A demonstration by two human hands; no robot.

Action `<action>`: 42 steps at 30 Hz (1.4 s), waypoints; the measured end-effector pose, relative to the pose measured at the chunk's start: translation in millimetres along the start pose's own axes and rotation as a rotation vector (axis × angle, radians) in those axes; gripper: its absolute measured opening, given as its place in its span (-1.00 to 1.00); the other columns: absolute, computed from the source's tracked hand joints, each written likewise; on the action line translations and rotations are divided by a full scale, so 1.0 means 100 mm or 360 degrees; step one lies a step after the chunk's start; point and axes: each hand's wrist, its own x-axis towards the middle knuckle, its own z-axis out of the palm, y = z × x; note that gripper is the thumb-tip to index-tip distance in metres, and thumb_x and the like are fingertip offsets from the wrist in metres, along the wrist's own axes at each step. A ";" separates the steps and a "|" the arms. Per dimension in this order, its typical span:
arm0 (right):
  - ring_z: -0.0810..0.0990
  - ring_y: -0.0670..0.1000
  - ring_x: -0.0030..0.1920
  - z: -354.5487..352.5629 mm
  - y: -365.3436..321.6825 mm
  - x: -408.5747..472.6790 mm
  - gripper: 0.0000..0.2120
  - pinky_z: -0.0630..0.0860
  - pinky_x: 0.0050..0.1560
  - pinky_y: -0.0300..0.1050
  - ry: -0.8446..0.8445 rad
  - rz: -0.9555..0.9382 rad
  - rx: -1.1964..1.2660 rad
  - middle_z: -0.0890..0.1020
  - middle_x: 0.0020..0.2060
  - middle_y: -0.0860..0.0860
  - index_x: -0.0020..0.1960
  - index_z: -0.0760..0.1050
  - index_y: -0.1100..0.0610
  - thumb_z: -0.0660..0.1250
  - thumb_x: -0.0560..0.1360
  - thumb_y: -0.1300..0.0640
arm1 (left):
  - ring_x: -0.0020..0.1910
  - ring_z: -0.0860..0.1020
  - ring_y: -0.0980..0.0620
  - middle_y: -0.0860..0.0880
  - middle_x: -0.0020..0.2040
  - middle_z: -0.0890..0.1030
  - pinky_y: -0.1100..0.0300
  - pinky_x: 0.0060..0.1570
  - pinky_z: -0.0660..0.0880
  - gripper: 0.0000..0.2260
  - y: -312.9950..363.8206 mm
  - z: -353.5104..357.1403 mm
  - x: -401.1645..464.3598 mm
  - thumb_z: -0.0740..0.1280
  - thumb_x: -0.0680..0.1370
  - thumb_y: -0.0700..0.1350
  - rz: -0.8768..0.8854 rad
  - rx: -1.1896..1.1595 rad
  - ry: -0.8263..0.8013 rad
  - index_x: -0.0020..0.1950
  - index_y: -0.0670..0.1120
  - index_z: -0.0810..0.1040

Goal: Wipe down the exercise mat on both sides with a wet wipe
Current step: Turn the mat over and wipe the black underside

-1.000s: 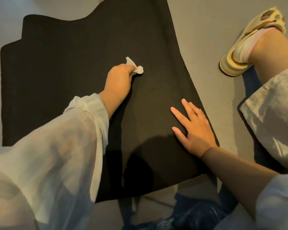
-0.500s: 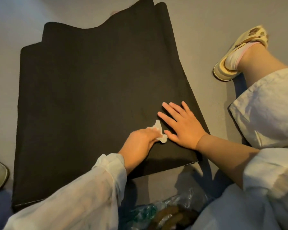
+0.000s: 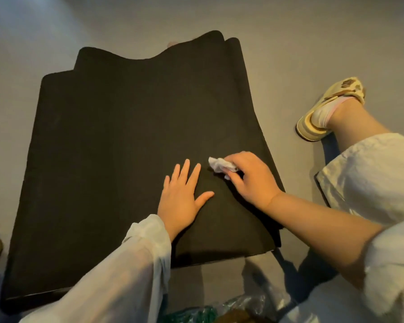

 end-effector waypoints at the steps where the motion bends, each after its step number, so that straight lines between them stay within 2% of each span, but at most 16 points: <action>1: 0.55 0.17 -0.12 -0.04 0.05 0.13 -0.90 0.35 -0.07 -0.19 0.0071 0.0050 -0.0028 0.59 -0.17 0.14 -0.04 0.58 0.24 0.39 0.44 0.27 | 0.53 -0.11 -0.05 -0.03 0.56 -0.08 -0.02 0.45 -0.10 -0.36 -0.04 0.08 -0.02 0.02 0.54 0.28 -0.0014 0.0065 -0.0053 0.55 0.05 -0.06; 4: 0.49 0.22 -0.04 -0.17 0.20 0.57 -0.90 0.26 -0.07 -0.25 0.0155 0.0172 -0.0138 0.54 -0.08 0.21 -0.10 0.53 0.31 0.36 0.38 0.38 | 0.52 -0.15 -0.02 -0.01 0.56 -0.12 0.01 0.44 -0.17 -0.36 -0.08 0.22 -0.03 -0.13 0.52 0.32 -0.0019 0.0178 -0.0022 0.53 0.09 -0.14; 7: 0.45 0.24 0.01 -0.22 0.34 0.94 -0.87 0.28 -0.03 -0.16 0.0059 0.0136 -0.0273 0.51 -0.01 0.24 -0.10 0.47 0.32 0.31 0.36 0.43 | 0.50 -0.19 0.04 0.04 0.54 -0.14 0.05 0.40 -0.24 -0.36 -0.11 0.29 -0.04 -0.23 0.47 0.34 -0.0013 0.0183 0.0084 0.50 0.12 -0.19; 9: 0.44 0.25 0.03 -0.19 0.42 1.12 -0.85 0.33 0.01 -0.02 0.0005 0.0069 -0.0386 0.51 0.02 0.23 -0.05 0.47 0.31 0.28 0.39 0.43 | 0.46 -0.26 0.09 0.08 0.49 -0.21 0.06 0.38 -0.27 -0.39 -0.14 0.33 -0.05 -0.25 0.47 0.35 -0.0026 0.0147 0.0101 0.46 0.14 -0.24; 11: 0.42 0.22 0.07 -0.11 0.48 1.24 -0.82 0.37 0.05 0.02 -0.0046 0.0061 -0.0473 0.50 0.07 0.19 0.04 0.49 0.28 0.25 0.45 0.39 | 0.45 -0.28 0.09 0.09 0.47 -0.25 0.07 0.39 -0.30 -0.40 -0.17 0.35 -0.05 -0.25 0.47 0.35 -0.0035 0.0126 0.0098 0.44 0.15 -0.26; 13: 0.42 0.19 0.11 0.02 0.52 1.30 -0.78 0.38 0.10 0.02 -0.0178 0.0096 -0.0499 0.51 0.10 0.17 0.13 0.51 0.25 0.22 0.50 0.35 | 0.44 -0.30 0.09 0.10 0.46 -0.28 0.08 0.38 -0.33 -0.41 -0.18 0.37 -0.03 -0.23 0.47 0.34 -0.0037 0.0101 0.0101 0.44 0.16 -0.27; 16: 0.45 0.16 0.14 0.20 0.51 1.25 -0.75 0.35 0.13 -0.06 -0.0337 0.0178 -0.0426 0.55 0.10 0.15 0.14 0.55 0.21 0.20 0.52 0.32 | 0.43 -0.32 0.12 0.11 0.46 -0.30 0.09 0.38 -0.35 -0.43 -0.17 0.38 -0.03 -0.20 0.49 0.29 -0.0046 0.0081 0.0102 0.45 0.16 -0.28; 18: 0.48 0.16 0.13 0.25 0.43 1.09 -0.78 0.33 0.11 -0.12 -0.0381 0.0146 -0.0364 0.57 0.07 0.14 0.11 0.56 0.21 0.23 0.51 0.32 | 0.47 -0.26 0.12 0.10 0.50 -0.23 0.11 0.39 -0.33 -0.46 -0.18 0.38 -0.03 -0.14 0.55 0.19 -0.0039 0.0051 0.0120 0.50 0.12 -0.19; 21: 0.54 0.17 0.05 0.24 0.21 0.69 -0.82 0.35 0.06 -0.12 -0.0512 -0.0040 -0.0240 0.61 -0.02 0.15 0.03 0.59 0.23 0.29 0.47 0.32 | 0.52 -0.04 0.08 0.05 0.54 0.05 0.21 0.39 -0.30 -0.54 -0.18 0.33 -0.04 0.03 0.62 -0.06 -0.0033 -0.0231 0.0220 0.53 0.04 0.07; 23: 0.57 0.18 -0.02 0.21 0.01 0.34 -0.83 0.40 0.03 -0.09 -0.0675 -0.0186 -0.0132 0.63 -0.07 0.15 0.00 0.61 0.22 0.34 0.43 0.33 | 0.51 0.06 0.06 0.01 0.52 0.17 0.26 0.40 -0.26 -0.56 -0.18 0.32 -0.05 0.06 0.61 -0.15 -0.0030 -0.0390 0.0300 0.50 -0.03 0.19; 27: 0.63 0.13 -0.18 0.16 -0.37 -0.36 -0.83 0.47 -0.10 -0.18 -0.1015 -0.0477 0.0182 0.66 -0.18 0.11 -0.10 0.65 0.22 0.44 0.34 0.38 | 0.50 0.12 0.04 -0.01 0.50 0.24 0.27 0.40 -0.22 -0.55 -0.20 0.33 -0.06 0.04 0.58 -0.14 -0.0018 -0.0439 0.0328 0.48 -0.06 0.25; 31: 0.61 0.14 -0.06 0.10 -0.42 -0.49 -0.82 0.51 0.01 -0.12 -0.1373 -0.0640 0.0173 0.65 -0.04 0.11 0.03 0.64 0.19 0.37 0.46 0.32 | 0.50 0.11 0.04 0.01 0.50 0.23 0.17 0.43 -0.15 -0.54 -0.21 0.35 -0.06 0.02 0.59 0.02 -0.0024 -0.0386 0.0326 0.49 -0.02 0.22; 33: 0.61 0.13 -0.09 0.02 -0.41 -0.37 -0.84 0.52 -0.01 -0.10 -0.1333 -0.0778 0.0218 0.65 -0.07 0.12 0.01 0.64 0.21 0.39 0.44 0.32 | 0.49 0.05 0.09 0.01 0.51 0.20 0.11 0.43 -0.13 -0.50 -0.23 0.36 -0.07 0.02 0.57 0.10 0.0007 -0.0345 0.0304 0.51 0.02 0.17; 35: 0.61 0.17 -0.10 -0.05 -0.33 -0.10 -0.85 0.51 0.00 -0.07 -0.1101 -0.0788 0.0229 0.65 -0.11 0.17 -0.01 0.63 0.28 0.38 0.43 0.34 | 0.46 -0.03 0.15 0.01 0.52 0.15 0.12 0.42 -0.17 -0.48 -0.24 0.37 -0.06 0.00 0.54 0.14 0.0030 -0.0315 0.0268 0.51 0.09 0.10; 39: 0.58 0.29 -0.07 -0.14 0.05 0.79 -0.75 0.42 0.03 -0.04 -0.0420 -0.0543 -0.0146 0.61 -0.11 0.26 -0.02 0.60 0.34 0.32 0.32 0.45 | 0.43 -0.07 0.19 0.02 0.53 0.13 0.10 0.42 -0.17 -0.50 -0.23 0.39 -0.06 0.03 0.56 0.15 0.0003 -0.0253 0.0273 0.50 0.10 0.11; 42: 0.49 0.26 0.09 -0.09 0.42 1.30 -0.76 0.38 0.09 -0.01 -0.0183 -0.0172 -0.0405 0.57 0.05 0.22 0.07 0.59 0.27 0.29 0.43 0.39 | 0.44 -0.10 0.19 0.05 0.53 0.12 0.10 0.43 -0.19 -0.51 -0.23 0.41 -0.05 0.08 0.59 0.12 -0.0016 -0.0225 0.0276 0.50 0.12 0.07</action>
